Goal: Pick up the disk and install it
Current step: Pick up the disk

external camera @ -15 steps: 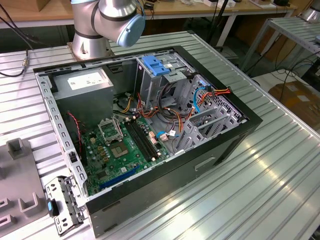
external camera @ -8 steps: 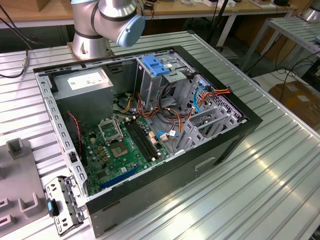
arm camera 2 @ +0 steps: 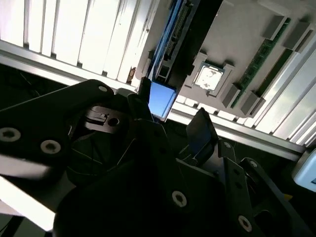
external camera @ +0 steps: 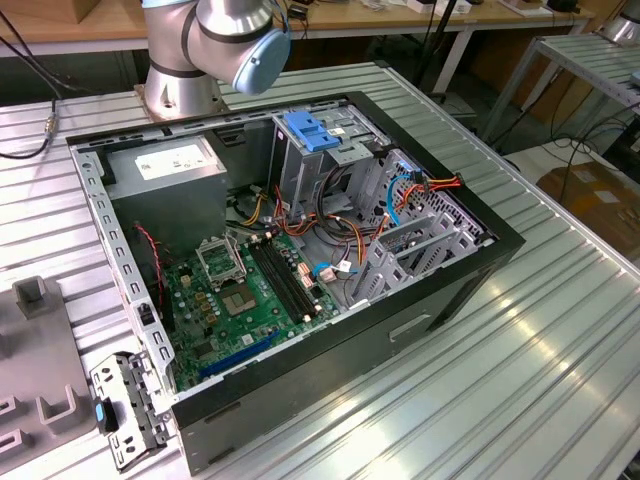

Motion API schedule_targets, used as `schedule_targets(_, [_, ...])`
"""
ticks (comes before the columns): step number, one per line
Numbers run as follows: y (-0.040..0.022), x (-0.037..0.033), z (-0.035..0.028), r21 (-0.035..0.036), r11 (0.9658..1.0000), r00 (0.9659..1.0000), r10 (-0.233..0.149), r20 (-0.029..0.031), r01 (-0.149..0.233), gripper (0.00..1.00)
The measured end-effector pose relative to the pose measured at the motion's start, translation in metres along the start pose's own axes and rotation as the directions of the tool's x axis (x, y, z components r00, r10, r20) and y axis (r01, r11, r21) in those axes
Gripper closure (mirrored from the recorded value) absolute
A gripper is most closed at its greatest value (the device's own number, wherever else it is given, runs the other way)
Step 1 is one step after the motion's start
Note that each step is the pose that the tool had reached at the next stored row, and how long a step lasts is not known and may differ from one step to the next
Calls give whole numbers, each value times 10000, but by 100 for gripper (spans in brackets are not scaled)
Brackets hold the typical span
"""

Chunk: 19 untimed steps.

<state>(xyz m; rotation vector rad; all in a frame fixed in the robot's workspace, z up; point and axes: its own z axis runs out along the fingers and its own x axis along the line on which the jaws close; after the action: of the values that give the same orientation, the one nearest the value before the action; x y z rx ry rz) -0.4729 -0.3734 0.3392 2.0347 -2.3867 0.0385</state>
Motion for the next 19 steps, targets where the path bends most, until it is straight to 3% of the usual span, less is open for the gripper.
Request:
schedule_targets(2, [4,-4,41,40,9997,9998,-221,6,221,43])
schedule_targets(4, [26,-7,143,95,9994,9995,-325,14,325,43])
schedule_targets(9, [47,-22,298,98,9991,9992,-411,16,411,43])
schedule_targets(14, [56,-66,379,99,9991,9992,-412,16,412,43])
schedule_targets(19, [58,-80,390,97,9991,9991,-412,16,412,43])
